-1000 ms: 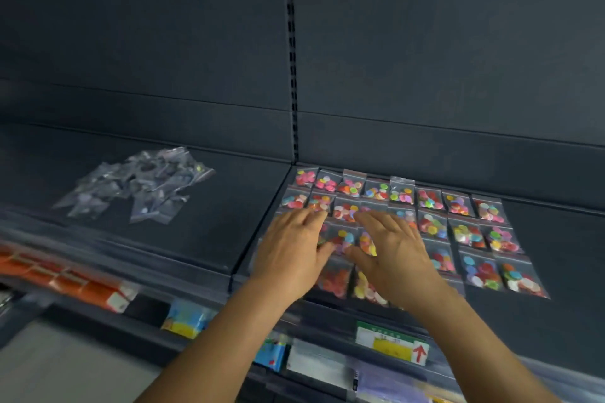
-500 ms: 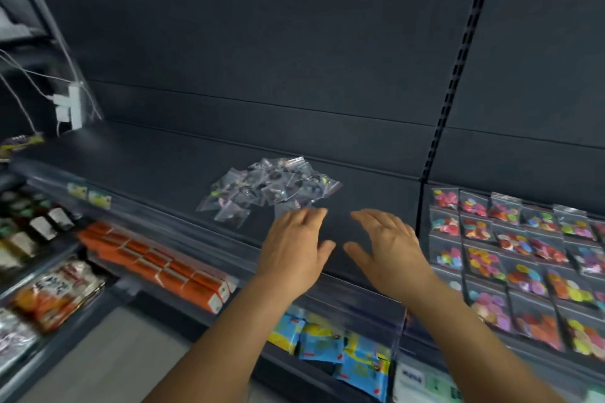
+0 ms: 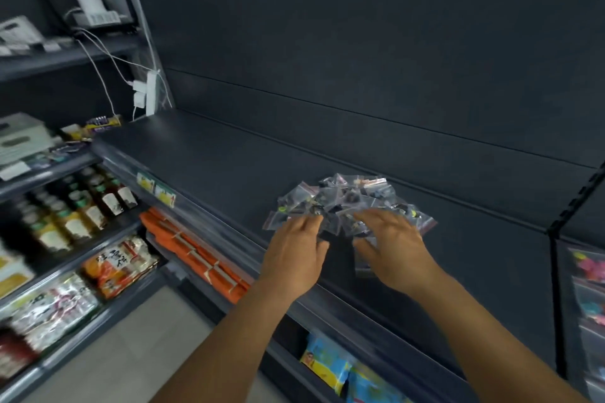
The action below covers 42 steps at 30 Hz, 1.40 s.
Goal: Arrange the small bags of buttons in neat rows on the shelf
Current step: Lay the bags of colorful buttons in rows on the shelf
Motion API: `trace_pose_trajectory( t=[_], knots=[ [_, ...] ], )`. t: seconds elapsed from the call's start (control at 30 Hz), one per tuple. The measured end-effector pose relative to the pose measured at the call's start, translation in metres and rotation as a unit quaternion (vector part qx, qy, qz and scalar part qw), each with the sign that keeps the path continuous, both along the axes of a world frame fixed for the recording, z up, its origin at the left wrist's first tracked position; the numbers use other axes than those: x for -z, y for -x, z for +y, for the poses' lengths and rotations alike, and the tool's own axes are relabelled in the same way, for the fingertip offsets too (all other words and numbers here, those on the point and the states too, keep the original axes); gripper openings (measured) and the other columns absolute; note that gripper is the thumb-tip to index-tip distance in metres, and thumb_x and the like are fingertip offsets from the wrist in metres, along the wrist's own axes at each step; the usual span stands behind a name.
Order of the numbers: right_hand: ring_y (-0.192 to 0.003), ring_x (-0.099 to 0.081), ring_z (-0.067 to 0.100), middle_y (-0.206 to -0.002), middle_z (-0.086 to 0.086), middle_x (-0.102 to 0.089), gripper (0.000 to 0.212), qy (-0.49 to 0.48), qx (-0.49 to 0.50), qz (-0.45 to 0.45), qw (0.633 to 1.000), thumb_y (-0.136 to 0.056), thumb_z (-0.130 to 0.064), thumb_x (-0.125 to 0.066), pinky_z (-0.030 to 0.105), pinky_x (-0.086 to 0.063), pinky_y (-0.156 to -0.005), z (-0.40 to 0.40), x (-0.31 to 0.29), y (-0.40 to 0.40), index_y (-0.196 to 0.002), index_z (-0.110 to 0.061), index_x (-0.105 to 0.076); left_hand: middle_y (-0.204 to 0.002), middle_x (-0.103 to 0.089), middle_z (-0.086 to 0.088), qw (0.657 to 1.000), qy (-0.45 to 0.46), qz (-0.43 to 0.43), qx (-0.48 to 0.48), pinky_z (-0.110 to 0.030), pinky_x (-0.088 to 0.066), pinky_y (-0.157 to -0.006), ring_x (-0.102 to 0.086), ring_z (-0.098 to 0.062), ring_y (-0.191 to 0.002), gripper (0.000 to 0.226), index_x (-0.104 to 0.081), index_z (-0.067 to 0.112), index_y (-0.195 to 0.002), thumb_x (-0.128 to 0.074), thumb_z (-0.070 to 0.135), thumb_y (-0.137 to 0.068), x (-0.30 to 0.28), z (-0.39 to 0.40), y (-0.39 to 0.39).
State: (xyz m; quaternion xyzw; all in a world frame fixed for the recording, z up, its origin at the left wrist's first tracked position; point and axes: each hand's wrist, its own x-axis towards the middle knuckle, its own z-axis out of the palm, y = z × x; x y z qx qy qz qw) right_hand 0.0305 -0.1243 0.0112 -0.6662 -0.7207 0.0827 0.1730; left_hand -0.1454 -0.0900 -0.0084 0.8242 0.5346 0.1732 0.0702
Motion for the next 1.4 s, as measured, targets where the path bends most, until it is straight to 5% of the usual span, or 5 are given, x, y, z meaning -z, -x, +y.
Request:
trace_pose_trajectory(
  t=[0.3,0.7,1.03,1.23,1.4],
  knots=[
    [-0.144,-0.010,0.016,-0.157,-0.007,-0.017,0.049,0.078,-0.153,-0.056,0.984,-0.098,-0.037,-0.036,0.044,-0.007,-0.116,0.069,0.019,0.034,-0.145,-0.036,-0.025,-0.151,-0.033,-0.006,0.996,0.081,0.003,-0.021,-0.036,-0.026,-0.113,-0.029,-0.020,-0.138,0.053,-0.026,0.015,-0.148,-0.043,0.018,-0.097,0.013,0.059,0.029],
    [-0.124,-0.040,0.020,-0.128,-0.005,-0.050,0.030,0.057,0.017,-0.107,0.993,-0.090,-0.040,-0.050,0.039,-0.027,-0.109,0.094,0.023,0.033,-0.117,-0.028,-0.058,-0.155,-0.025,0.002,0.996,0.089,0.009,-0.017,-0.033,-0.021,-0.113,-0.024,-0.020,-0.138,0.052,-0.021,0.020,-0.149,-0.037,0.024,-0.100,0.019,0.114,0.055],
    [-0.142,-0.016,0.013,-0.151,-0.010,-0.029,0.052,0.071,0.015,-0.088,0.993,-0.095,-0.028,-0.042,0.043,-0.011,-0.116,0.110,0.025,0.073,-0.145,-0.029,-0.028,-0.151,-0.033,0.005,0.993,0.017,0.045,0.105,-0.029,-0.026,-0.104,-0.031,-0.021,-0.129,0.043,-0.038,0.022,-0.143,-0.037,0.022,-0.099,0.025,0.145,0.066],
    [-0.130,-0.036,0.015,-0.129,-0.005,-0.055,0.030,0.047,0.085,-0.100,0.990,-0.095,-0.033,-0.042,0.037,-0.024,-0.114,0.100,0.025,0.069,-0.116,-0.023,-0.061,-0.151,-0.031,0.002,0.993,0.035,0.042,0.102,-0.034,-0.027,-0.107,-0.030,-0.023,-0.131,0.047,-0.032,0.020,-0.145,-0.037,0.029,-0.100,0.026,0.158,0.075],
    [-0.102,-0.052,0.022,-0.093,0.005,-0.065,0.027,-0.042,0.144,-0.033,0.988,-0.094,-0.030,-0.046,0.031,-0.038,-0.095,0.108,0.017,0.078,-0.088,-0.012,-0.066,-0.119,-0.049,-0.001,0.998,-0.008,-0.020,0.066,-0.033,-0.040,-0.091,-0.037,-0.020,-0.110,0.037,-0.053,0.023,-0.130,-0.048,0.035,-0.094,0.026,0.158,0.072]
  ],
)
